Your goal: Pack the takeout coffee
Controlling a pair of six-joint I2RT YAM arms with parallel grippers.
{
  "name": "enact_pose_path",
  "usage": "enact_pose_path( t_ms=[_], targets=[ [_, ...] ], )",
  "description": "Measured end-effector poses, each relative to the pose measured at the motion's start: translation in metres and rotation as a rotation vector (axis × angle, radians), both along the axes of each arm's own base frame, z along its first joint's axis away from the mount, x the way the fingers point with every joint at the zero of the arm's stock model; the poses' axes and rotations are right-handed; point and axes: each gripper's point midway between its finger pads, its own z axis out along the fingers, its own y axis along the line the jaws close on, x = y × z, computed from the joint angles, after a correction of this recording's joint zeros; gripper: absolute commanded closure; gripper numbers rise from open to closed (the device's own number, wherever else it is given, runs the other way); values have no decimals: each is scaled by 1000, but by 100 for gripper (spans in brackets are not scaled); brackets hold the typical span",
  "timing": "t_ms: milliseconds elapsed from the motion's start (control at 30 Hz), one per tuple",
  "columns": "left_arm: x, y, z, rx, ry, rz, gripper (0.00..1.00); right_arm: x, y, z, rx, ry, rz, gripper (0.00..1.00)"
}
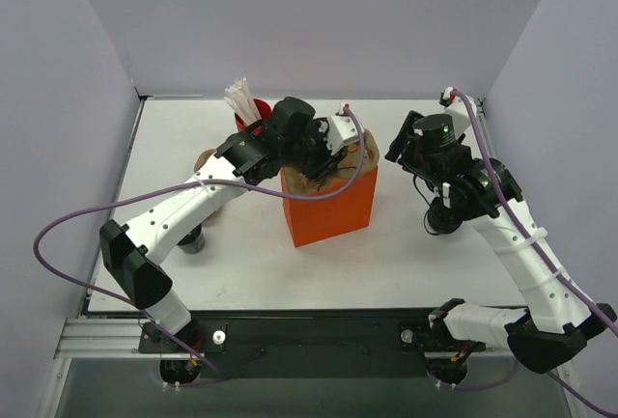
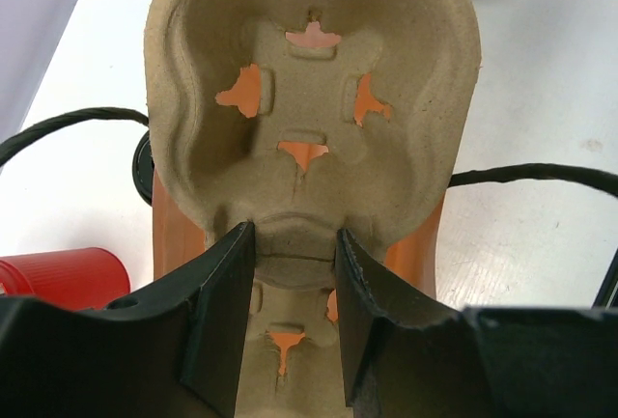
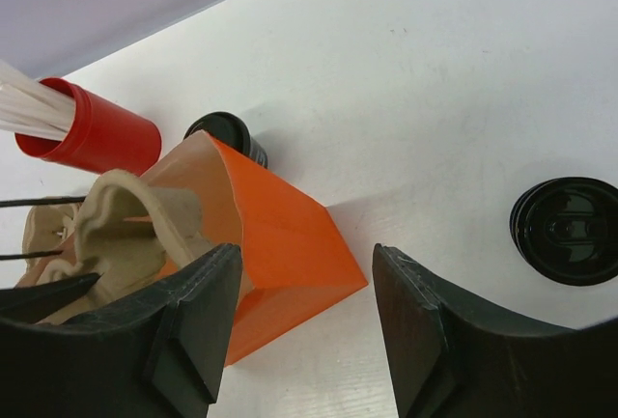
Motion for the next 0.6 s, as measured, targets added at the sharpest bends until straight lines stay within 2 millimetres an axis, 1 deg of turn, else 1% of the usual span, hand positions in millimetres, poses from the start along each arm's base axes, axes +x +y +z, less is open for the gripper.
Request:
enact_pose_path(
  t_ms=[167,300,467,600],
  targets=[
    [-1,-3,8,3,5,23,69,11,-5,-5,31,29,10,48],
    [-1,-2,6,24,22,47,69,17,-5,-9,58,51,31,48],
    [-1,3,-3,66,43,87,69,22,2,-14,84,69,66,47],
    [2,7,-6,81,51,119,69,24,14,-14,113,72,113,47]
  ],
)
